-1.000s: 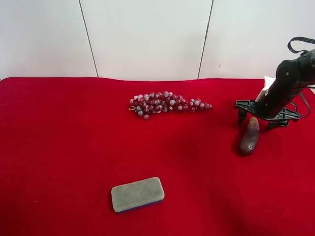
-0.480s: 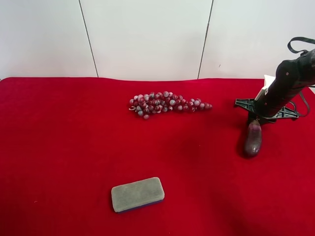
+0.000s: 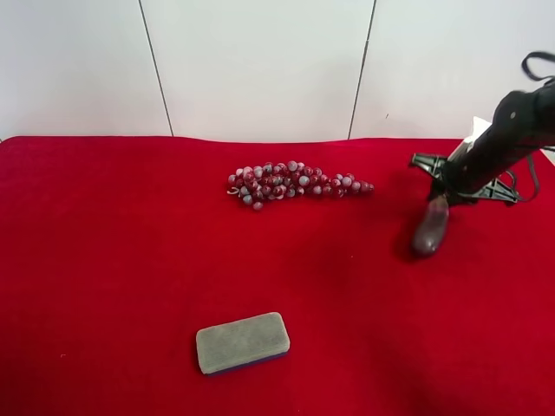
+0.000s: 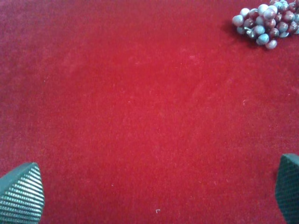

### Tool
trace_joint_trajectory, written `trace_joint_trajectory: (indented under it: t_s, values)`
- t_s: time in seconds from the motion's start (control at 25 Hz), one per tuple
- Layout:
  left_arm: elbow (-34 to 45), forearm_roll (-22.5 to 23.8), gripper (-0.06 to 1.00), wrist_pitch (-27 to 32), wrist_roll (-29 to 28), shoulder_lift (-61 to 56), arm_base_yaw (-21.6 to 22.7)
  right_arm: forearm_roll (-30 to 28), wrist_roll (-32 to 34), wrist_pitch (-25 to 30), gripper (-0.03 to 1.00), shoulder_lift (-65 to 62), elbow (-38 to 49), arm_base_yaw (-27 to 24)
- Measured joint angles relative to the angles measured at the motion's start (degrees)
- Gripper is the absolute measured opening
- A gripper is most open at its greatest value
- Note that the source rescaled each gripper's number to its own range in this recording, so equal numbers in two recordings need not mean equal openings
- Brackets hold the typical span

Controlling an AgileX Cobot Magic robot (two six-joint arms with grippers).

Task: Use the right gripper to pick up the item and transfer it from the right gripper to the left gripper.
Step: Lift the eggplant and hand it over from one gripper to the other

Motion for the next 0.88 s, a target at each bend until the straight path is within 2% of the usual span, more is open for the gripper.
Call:
trace_joint_trajectory:
  t_s: [0.32,0.64,0.88]
  values:
    - [0.00,0.00,1.00,0.00,0.00,0.00,0.00,21.93,-10.81,-0.18,0.00,-4.71,0.00,1.68]
    - [0.00,0.00,1.00,0.00,0.00,0.00,0.00,44.84,-26.98,-1.31,0.00,-5.91,0.00,12.64]
    - [0.00,0.00,1.00,0.00,0.00,0.00,0.00,66.51,-40.28,-3.13,0.00,-5.91,0.00,19.57]
